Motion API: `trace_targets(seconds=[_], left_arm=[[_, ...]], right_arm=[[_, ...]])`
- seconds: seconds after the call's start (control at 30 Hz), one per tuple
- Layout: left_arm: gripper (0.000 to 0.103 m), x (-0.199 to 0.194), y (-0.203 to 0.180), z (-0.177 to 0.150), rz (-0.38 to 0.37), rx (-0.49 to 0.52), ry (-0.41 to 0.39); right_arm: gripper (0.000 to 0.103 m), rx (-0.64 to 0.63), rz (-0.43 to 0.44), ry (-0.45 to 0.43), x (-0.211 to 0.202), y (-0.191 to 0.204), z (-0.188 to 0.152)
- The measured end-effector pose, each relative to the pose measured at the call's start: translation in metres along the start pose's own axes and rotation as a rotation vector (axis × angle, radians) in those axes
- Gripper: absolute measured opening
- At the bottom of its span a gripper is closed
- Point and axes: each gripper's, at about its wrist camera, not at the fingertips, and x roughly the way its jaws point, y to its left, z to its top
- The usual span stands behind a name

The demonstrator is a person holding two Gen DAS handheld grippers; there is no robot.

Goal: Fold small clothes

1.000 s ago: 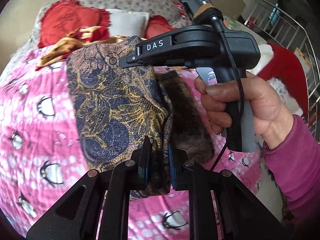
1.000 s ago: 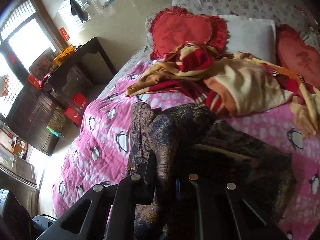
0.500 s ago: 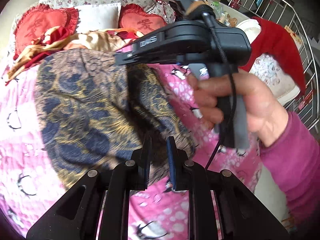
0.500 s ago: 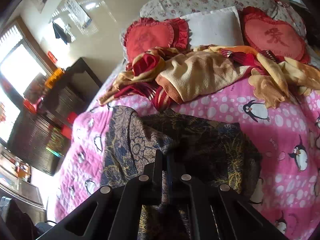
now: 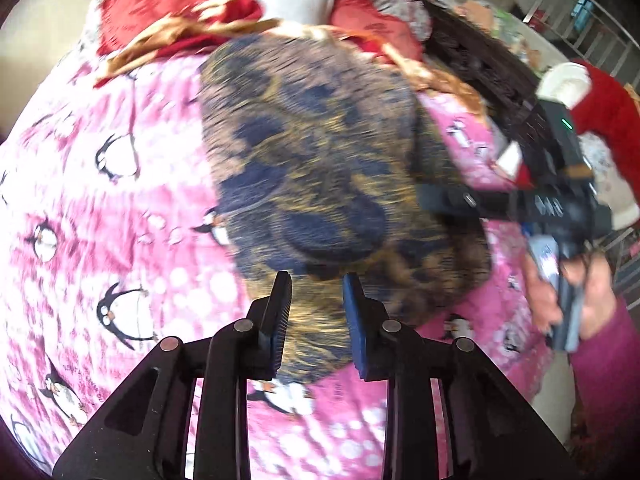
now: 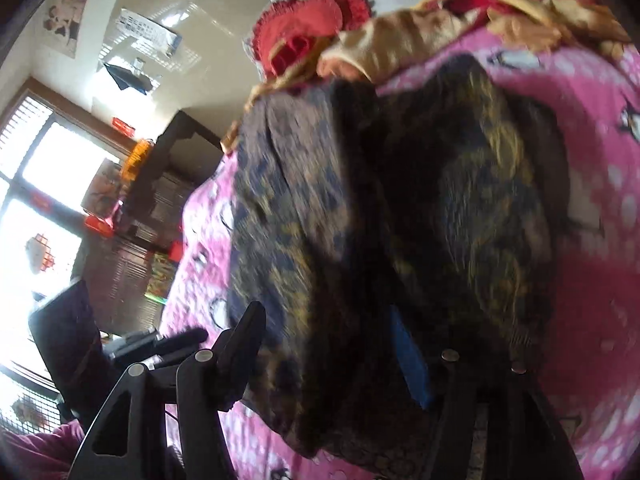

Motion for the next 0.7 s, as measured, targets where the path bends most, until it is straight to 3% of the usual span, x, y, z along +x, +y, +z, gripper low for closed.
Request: trace_targets(seconds=[0.13, 0.2, 0.27, 0.5, 0.57, 0.6, 0.67, 0.7], left_arm=[[0.025, 0.01, 0.011, 0.003, -0.005, -0.053, -0.002], [0.037, 0.015, 0.015, 0.007, -0.018, -0.075, -0.005], [0.039, 0.022, 0.02, 0.013, -0.027, -0.103, -0.008], [0.04, 0.021, 0.025, 0.043, -0.014, -0.102, -0.049], [0.052, 0.025, 0.027, 0.055, -0.018, -0.093, -0.054], [0.052, 0.03, 0.029, 0.06, -0.015, -0.097, -0.05], [0.052, 0.039, 0.035, 0.067, -0.008, -0.119, -0.029], [0.052, 0.041, 0.036, 0.072, -0.01, -0.128, -0.024]], right_arm=[[0.065, 0.012, -0.013, -0.039, 0.002, -0.006, -0.011], [0.071, 0.006, 0.004, -0.078, 0.003, -0.006, -0.01], [0.071, -0.012, 0.01, -0.096, 0.009, -0.004, -0.005], [0.071, -0.05, 0.16, -0.174, 0.022, 0.007, 0.021], [0.071, -0.038, 0.173, -0.209, 0.025, 0.008, 0.029], [0.069, -0.01, 0.168, -0.217, 0.029, 0.004, 0.035], [0.051, 0.032, 0.167, -0.224, 0.036, 0.001, 0.041], [0.033, 0.041, 0.137, -0.225, 0.039, 0.0, 0.044]])
